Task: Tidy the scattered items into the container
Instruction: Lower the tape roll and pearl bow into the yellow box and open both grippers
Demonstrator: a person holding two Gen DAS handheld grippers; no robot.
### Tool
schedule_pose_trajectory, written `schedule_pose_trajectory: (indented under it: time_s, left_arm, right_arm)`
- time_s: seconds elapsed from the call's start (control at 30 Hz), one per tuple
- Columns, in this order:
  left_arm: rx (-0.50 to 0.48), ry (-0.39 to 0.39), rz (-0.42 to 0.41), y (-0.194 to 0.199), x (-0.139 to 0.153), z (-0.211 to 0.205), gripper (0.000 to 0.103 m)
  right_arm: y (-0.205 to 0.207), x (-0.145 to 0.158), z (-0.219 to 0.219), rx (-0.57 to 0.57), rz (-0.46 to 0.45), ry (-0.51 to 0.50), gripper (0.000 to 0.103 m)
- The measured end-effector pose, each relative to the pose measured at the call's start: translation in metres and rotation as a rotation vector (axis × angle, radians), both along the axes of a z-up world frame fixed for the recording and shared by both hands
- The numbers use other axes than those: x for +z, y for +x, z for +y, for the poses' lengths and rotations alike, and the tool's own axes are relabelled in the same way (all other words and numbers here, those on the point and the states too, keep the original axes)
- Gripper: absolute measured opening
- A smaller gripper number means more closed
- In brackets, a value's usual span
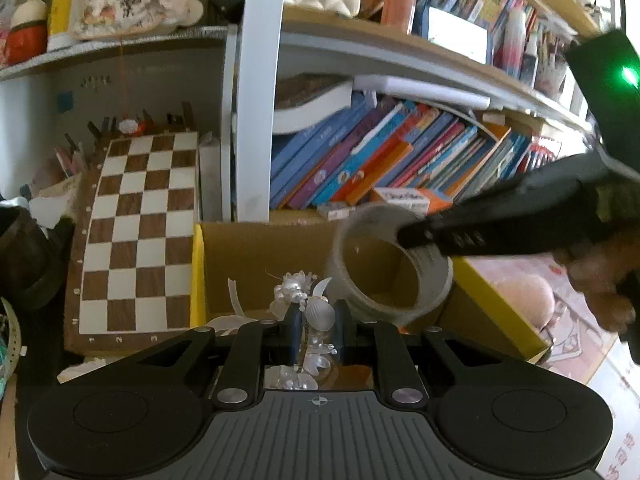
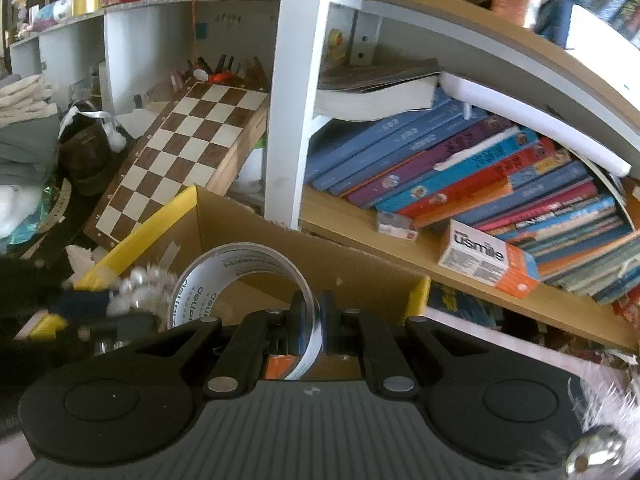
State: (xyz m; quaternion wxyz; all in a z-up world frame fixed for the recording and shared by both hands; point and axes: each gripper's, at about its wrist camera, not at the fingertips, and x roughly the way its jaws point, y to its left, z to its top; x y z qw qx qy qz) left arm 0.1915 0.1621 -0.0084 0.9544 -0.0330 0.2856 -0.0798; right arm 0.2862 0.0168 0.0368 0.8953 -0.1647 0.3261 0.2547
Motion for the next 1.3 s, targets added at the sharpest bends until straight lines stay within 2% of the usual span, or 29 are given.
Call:
schedule_pose_trajectory:
  time_s: [0.2,0.5,0.9,0.97,1.07,1.13,1.2,1.3]
  left_arm:
    - [0.000,-0.005,0.038,0.003,-0.011,0.002,0.015]
    - [0.009,-0.009,0.079,0.005,-0.023,0.006,0.016]
    - [-0.010,-0.011,0.094,0.004,-0.023,0.001,0.020]
    - [-0.014,-0.011,0.092,0.003,-0.021,0.000,0.025]
    - [-0.026,-0.013,0.084,0.001,-0.016,-0.002,0.039]
    - [-0.030,-0.004,0.075,0.000,-0.013,-0.005,0.057]
    - [-0.028,0.000,0.070,-0.002,-0.012,-0.007,0.062]
    - [-0.021,-0.005,0.073,-0.002,-0.012,-0.007,0.063]
  right_arm:
    - [0.019,-0.012,0.024,0.039,0.011,-0.044,0.007]
    - [0.046,-0.038,0.047,0.046,0.084,-0.085,0.007]
    - [0.062,-0.057,0.073,0.079,0.133,-0.109,0.008]
    - [0.063,-0.057,0.077,0.091,0.132,-0.110,0.008]
    - [0.063,-0.058,0.085,0.107,0.143,-0.107,0.008]
    - [0.062,-0.061,0.090,0.121,0.148,-0.115,0.008]
    - [0.061,-0.063,0.095,0.135,0.152,-0.123,0.009]
    - [0.060,-0.065,0.099,0.143,0.154,-0.129,0.010]
